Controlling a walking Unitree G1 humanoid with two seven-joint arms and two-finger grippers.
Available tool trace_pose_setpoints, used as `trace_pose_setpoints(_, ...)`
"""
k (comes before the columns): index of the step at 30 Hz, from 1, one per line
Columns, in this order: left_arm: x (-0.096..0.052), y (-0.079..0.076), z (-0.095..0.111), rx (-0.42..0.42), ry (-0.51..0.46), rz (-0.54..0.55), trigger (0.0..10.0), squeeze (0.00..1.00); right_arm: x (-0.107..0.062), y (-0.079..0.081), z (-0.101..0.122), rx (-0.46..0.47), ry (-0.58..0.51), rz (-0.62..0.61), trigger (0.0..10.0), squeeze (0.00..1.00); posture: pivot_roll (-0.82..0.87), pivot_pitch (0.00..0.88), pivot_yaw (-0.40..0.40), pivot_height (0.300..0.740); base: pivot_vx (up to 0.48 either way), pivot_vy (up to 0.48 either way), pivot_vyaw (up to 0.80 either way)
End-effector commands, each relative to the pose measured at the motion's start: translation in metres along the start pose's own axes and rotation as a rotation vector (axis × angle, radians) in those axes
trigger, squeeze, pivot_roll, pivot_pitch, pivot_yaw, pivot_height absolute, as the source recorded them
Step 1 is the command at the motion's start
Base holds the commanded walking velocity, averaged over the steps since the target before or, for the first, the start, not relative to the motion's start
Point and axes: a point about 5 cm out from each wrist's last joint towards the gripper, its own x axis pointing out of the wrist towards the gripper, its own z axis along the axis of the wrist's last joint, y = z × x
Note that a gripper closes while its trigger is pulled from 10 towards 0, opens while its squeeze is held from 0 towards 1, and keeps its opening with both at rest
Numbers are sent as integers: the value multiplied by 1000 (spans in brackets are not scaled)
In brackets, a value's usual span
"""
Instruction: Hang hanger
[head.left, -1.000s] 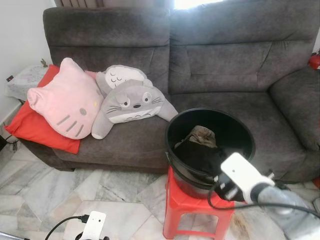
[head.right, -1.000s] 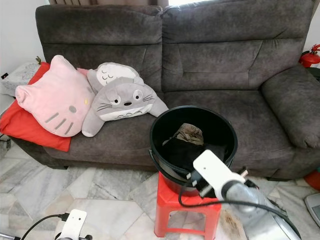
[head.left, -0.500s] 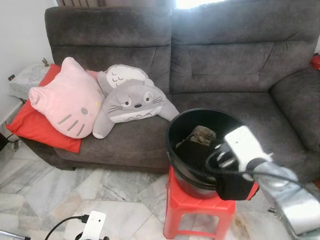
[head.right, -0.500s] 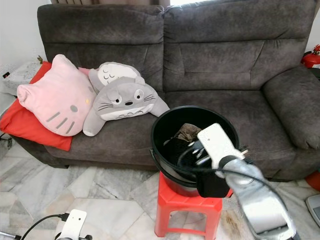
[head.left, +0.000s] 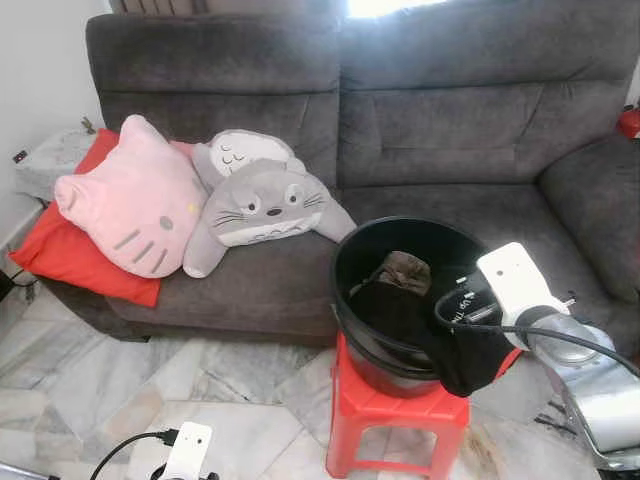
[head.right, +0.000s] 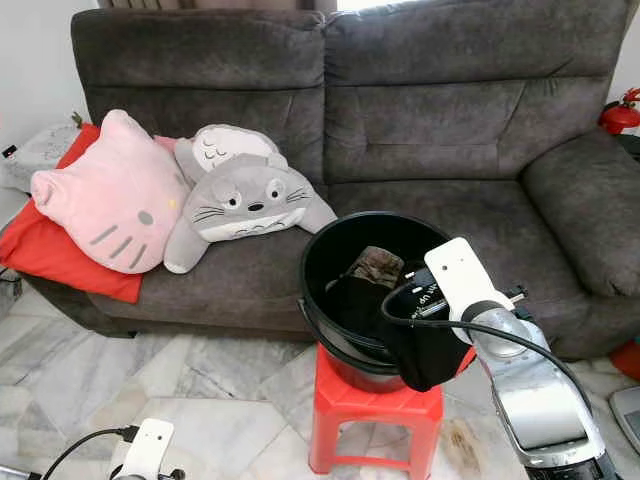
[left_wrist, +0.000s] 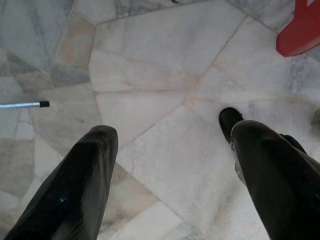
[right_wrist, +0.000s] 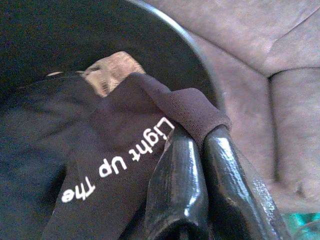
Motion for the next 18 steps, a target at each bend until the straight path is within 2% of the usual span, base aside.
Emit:
trace_pose_setpoints(1,0,4,-3,-5,13,15,10000,0,2,-30,9,-29,-44,-126,0,0,-306,0,78,740,0,0,0)
trace_pose_setpoints(7,0,3,-3,-7,12,16,10000,0,9,-79,37,75,-168,-257,0,0,-307,0,77,740,0,0,0)
trace_pose_setpoints(9,0,3,-3,-7,12,16,10000,0,11,-85,40,102,-181,-267,0,0,-307,0,77,740,0,0,0)
trace_pose_setpoints(11,0,3,-3,-7,11,15,10000,0,20,-98,44,70,-177,-299,0,0,-311,0,80,740,0,0,0)
trace_pose_setpoints(12,0,3,-3,-7,11,15,10000,0,20,-98,44,70,-177,-299,0,0,-311,0,80,740,0,0,0)
trace_pose_setpoints(14,0,2,-2,-7,10,15,10000,0,32,-110,49,57,-178,-342,0,0,-309,0,79,740,0,0,0)
trace_pose_setpoints(18,0,2,-2,-14,8,18,10000,0,38,-108,53,54,-190,-345,0,0,-305,0,77,740,0,0,0)
